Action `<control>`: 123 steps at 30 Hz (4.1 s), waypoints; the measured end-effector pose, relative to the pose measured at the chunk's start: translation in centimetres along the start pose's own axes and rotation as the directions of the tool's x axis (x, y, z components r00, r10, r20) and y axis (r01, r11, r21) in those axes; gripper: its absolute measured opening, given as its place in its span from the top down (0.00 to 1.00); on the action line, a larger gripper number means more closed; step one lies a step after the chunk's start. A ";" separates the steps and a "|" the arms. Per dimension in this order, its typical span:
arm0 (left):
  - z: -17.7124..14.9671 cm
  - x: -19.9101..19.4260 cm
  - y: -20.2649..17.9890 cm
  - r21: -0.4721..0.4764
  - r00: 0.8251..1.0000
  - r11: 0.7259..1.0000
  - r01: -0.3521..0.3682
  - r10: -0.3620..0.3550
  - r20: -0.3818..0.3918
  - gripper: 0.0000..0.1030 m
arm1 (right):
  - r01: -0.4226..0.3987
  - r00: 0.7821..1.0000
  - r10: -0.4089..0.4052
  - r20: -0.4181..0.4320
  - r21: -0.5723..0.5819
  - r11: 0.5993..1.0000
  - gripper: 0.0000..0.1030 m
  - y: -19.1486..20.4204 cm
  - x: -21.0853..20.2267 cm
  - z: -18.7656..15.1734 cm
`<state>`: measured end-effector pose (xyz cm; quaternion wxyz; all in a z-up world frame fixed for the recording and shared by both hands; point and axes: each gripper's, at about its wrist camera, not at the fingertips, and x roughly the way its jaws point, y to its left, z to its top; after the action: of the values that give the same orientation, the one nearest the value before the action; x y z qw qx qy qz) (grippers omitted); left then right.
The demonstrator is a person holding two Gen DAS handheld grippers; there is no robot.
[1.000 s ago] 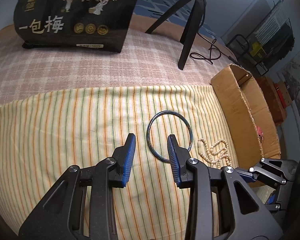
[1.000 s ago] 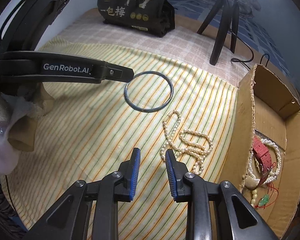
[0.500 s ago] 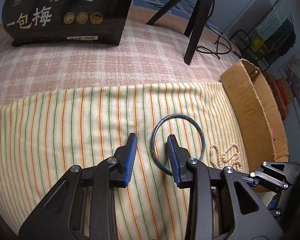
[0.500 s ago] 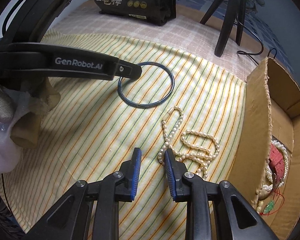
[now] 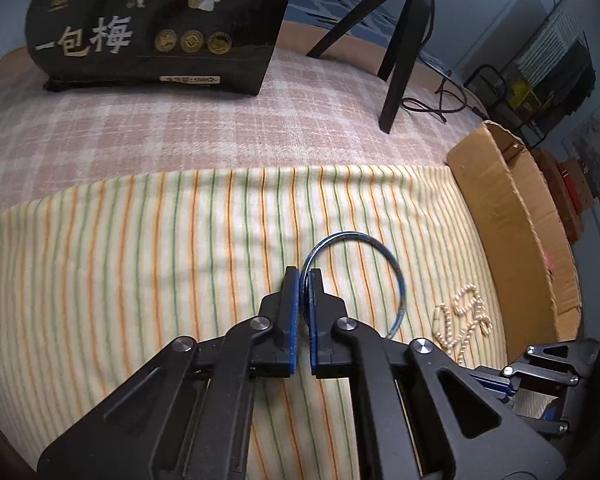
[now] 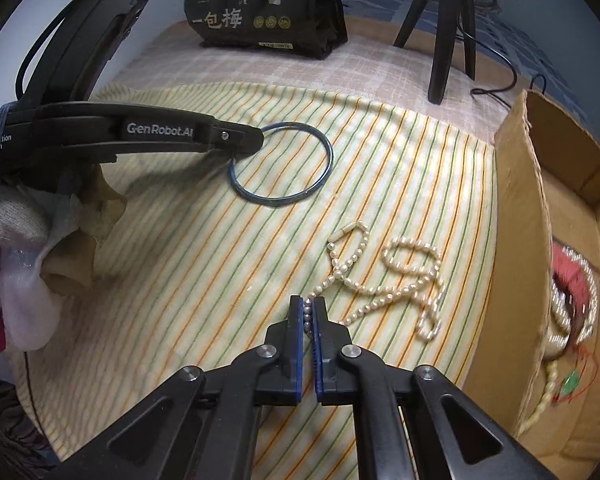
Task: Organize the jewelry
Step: 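Lift and carry the ring in left tool while right tool carries the necklace to the box, then open left tool to drop the ring while right tool releases the necklace in the box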
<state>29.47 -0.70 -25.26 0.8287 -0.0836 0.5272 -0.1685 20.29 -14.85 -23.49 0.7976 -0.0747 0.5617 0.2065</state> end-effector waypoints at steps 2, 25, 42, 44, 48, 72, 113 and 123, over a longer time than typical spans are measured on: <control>-0.5 -1.3 0.0 -0.003 1.000 1.000 -0.003 0.003 0.008 0.99 | -0.019 1.000 0.019 0.010 0.013 1.000 0.99 0.3 -0.5 -0.6; -5.0 -15.3 -5.9 0.041 0.987 0.999 0.025 -0.031 0.160 0.99 | -0.080 0.970 0.061 0.233 0.074 0.994 0.99 1.4 -13.7 -6.7; -4.6 -18.4 -11.5 0.111 0.975 0.989 0.094 -0.114 0.192 0.99 | 0.000 0.945 -0.033 0.326 0.100 0.995 0.99 -2.7 -23.8 -9.2; -4.2 -18.6 -12.3 0.124 0.973 0.988 0.096 -0.119 0.196 0.99 | 0.014 0.939 -0.050 0.341 0.108 0.994 0.99 -3.4 -25.2 -9.5; -3.4 -18.6 -13.6 0.145 0.971 0.984 0.102 -0.130 0.201 0.99 | 0.030 0.922 -0.079 0.380 0.131 0.991 0.99 -4.9 -28.0 -9.9; 3.6 -14.8 -22.0 0.251 0.964 0.963 0.096 -0.152 0.216 0.99 | 0.097 0.889 -0.160 0.429 0.164 0.982 0.99 -11.3 -30.8 -6.0; 7.3 -5.7 -27.7 0.330 0.974 0.944 -0.018 -0.057 0.218 0.99 | 0.045 0.931 -0.113 0.348 0.198 0.979 0.73 -16.8 -22.6 -5.2; 6.7 -7.3 -27.5 0.340 0.967 0.940 -0.039 -0.050 0.250 0.72 | 0.071 0.923 -0.143 0.356 0.207 0.976 0.37 -15.9 -22.5 -5.5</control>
<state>27.44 -23.83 -7.51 0.8910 0.0391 0.3786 -0.2476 15.72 -36.66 -6.40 0.9025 0.0114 0.4140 0.1183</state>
